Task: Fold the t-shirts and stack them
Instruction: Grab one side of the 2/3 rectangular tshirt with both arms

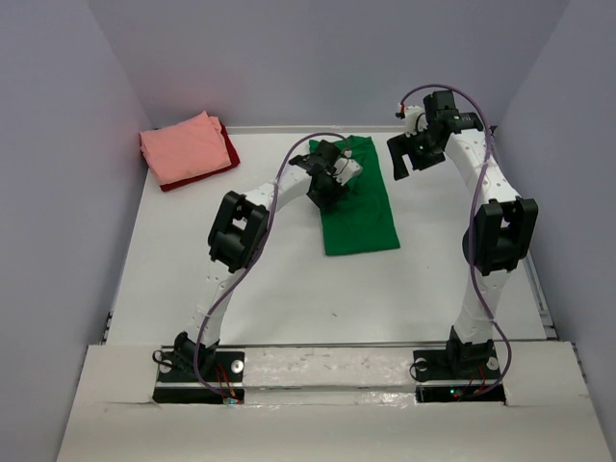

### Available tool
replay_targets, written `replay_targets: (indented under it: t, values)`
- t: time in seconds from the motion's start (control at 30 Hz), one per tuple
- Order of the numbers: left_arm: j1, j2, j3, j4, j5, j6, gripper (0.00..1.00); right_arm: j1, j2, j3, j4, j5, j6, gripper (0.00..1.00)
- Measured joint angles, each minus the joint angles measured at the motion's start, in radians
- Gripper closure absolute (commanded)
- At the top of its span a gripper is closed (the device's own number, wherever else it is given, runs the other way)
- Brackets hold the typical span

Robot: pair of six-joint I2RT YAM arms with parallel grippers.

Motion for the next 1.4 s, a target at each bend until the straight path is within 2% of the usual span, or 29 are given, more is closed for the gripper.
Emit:
replay_targets:
  t: [0.03,0.1,0.43,0.67,0.87,1.1,1.2,1.4]
  values:
    - [0.0,0.0,0.0,0.0,-0.006,-0.002,0.12,0.0,0.0,0.0,0.0,0.0,0.0,0.13]
    - [0.0,0.0,0.0,0.003,-0.011,-0.002,0.01,0.0,0.0,0.0,-0.001,0.0,-0.001,0.13]
    - [-0.006,0.0,0.006,0.004,-0.067,-0.007,0.01,0.0,0.0,0.0,-0.002,-0.001,-0.005,0.13]
    - [-0.014,-0.011,0.001,0.004,-0.177,-0.016,0.01,0.0,0.0,0.0,-0.006,-0.014,-0.011,0.12]
    - [0.002,-0.125,-0.043,-0.011,-0.233,-0.04,0.01,0.0,0.0,0.019,-0.034,-0.059,-0.036,0.12]
    - [0.02,-0.357,-0.082,0.002,-0.187,-0.045,0.01,0.0,-0.002,0.069,-0.078,-0.122,-0.099,0.12]
    - [0.02,-0.452,-0.134,0.015,-0.157,-0.036,0.01,0.0,-0.032,-0.007,-0.078,-0.157,-0.165,0.11]
    - [0.025,-0.523,-0.267,0.027,-0.069,-0.007,0.01,0.0,-0.198,-0.267,-0.1,-0.168,-0.312,0.1]
